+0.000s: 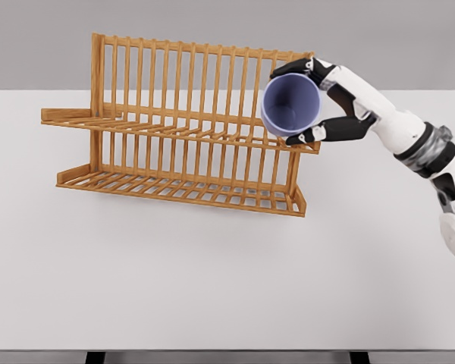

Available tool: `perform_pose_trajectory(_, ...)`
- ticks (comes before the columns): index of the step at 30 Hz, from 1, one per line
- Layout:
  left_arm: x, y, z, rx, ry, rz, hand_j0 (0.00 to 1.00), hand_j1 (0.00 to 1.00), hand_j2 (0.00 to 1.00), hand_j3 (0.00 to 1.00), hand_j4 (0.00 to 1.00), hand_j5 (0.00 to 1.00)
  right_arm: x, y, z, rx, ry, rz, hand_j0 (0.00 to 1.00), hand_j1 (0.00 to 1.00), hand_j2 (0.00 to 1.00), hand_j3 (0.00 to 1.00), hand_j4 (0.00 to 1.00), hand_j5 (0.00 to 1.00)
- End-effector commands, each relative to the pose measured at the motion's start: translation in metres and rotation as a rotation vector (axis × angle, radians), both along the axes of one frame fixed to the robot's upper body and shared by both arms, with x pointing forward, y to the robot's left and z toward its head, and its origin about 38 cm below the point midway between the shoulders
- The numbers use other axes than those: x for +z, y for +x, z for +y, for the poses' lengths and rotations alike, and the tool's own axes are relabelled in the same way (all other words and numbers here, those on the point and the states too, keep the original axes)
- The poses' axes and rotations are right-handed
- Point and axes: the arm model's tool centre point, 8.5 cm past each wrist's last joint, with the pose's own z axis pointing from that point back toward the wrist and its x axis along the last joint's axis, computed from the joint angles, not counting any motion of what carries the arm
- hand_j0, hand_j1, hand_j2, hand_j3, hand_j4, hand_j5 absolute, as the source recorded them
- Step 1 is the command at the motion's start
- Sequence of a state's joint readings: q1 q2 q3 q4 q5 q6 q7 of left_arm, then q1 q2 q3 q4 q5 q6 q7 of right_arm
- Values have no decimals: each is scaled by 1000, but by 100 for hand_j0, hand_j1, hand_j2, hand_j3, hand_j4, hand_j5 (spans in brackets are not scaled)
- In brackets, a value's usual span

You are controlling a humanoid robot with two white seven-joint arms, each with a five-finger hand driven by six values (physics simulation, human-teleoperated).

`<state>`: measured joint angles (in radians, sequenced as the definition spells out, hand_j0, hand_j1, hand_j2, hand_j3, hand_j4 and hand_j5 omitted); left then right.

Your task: Right arm put cup on second shelf

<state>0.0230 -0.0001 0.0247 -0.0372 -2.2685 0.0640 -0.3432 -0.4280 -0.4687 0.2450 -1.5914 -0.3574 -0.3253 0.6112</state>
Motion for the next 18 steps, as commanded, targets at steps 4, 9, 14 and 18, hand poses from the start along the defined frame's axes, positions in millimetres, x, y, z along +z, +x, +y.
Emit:
perform_pose_trajectory(4, 0, 0, 0, -1, 1, 0, 100, 100, 100, 100, 100, 100, -2, -3, 5, 19, -10, -26, 67, 67, 67, 67, 67, 67)
perform_pose_trajectory(9, 0, 0, 0, -1, 1, 0, 100, 100, 100, 100, 100, 100, -2, -3, 5, 20, -16, -36, 72, 72, 72, 72, 72, 72)
perform_pose_trajectory(14, 0, 0, 0, -1, 1, 0, 100, 100, 100, 100, 100, 100, -3, -5, 6, 20, -38, -55, 100, 100, 100, 100, 100, 100)
perform_pose_trajectory(18, 0, 0, 0, -1, 1, 0, 100, 100, 100, 100, 100, 100, -2, -6, 7, 24, -36, -62, 100, 100, 100, 100, 100, 100)
